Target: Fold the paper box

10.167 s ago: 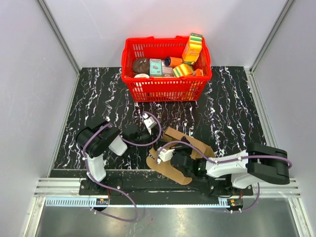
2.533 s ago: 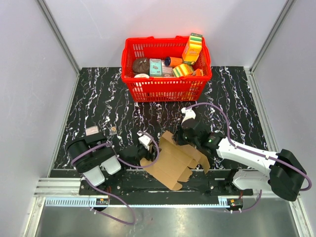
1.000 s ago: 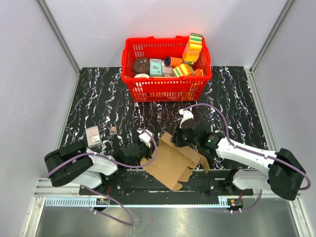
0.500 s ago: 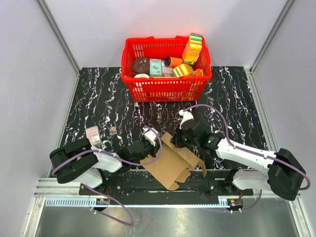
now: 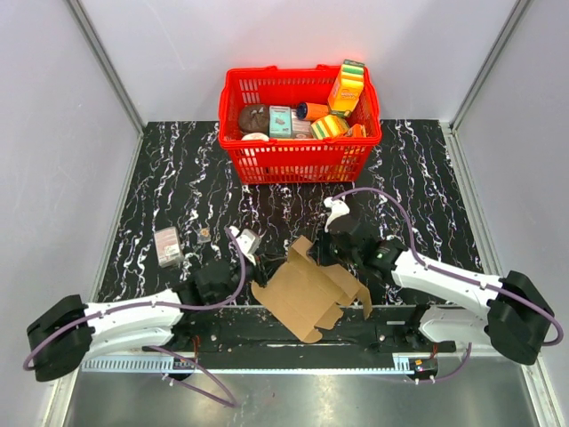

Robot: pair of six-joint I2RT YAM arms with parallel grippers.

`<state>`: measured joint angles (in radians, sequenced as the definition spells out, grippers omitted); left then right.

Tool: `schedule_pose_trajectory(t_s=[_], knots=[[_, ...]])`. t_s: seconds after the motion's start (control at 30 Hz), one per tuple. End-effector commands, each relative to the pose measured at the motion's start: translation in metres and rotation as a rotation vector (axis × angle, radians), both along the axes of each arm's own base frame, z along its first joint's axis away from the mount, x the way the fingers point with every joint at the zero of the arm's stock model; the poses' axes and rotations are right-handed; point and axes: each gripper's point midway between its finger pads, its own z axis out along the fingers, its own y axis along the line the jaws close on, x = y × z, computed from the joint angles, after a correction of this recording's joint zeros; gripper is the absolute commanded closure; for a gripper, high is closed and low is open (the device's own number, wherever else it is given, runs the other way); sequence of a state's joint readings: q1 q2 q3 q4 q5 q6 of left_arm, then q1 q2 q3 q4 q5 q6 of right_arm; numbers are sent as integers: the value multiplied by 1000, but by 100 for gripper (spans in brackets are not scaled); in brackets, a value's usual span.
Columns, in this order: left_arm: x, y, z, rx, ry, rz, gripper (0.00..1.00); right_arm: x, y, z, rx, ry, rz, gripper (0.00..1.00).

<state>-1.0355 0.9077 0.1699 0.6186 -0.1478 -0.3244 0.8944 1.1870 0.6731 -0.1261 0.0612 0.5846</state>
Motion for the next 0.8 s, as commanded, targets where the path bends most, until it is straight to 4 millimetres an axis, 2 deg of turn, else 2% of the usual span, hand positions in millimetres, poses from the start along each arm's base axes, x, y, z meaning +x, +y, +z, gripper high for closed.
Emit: schedule_pose_trajectory(t_s=[0.0, 0.23, 0.37, 0.4, 0.47, 0.5, 0.53, 0.6, 0.63, 0.77], knots=[[-16, 0, -1, -5, 70, -54, 80, 4, 0, 27, 42, -57, -2, 93], [-20, -4, -1, 3, 113, -72, 79, 11, -5, 60, 60, -130, -26, 81], [-15, -5, -3, 39, 67, -72, 77, 12, -10, 72, 61, -154, -41, 77], [-13, -5, -9, 59, 56, -67, 76, 12, -12, 75, 64, -157, -46, 77], [-6, -5, -9, 82, -14, -58, 71, 10, -15, 83, 76, -171, -50, 76], [-4, -5, -16, 101, -25, -58, 69, 10, -17, 86, 79, -178, -53, 75], [0, -4, -13, 75, -61, -43, 66, 10, -20, 89, 78, -186, -62, 75], [4, -5, -21, 92, -92, -41, 62, 10, -24, 91, 71, -199, -70, 73], [4, -9, -16, 70, -117, -51, 59, 11, -26, 89, 61, -203, -78, 73], [10, -24, -23, 84, -140, -82, 52, 16, -20, 71, 25, -182, -65, 76]])
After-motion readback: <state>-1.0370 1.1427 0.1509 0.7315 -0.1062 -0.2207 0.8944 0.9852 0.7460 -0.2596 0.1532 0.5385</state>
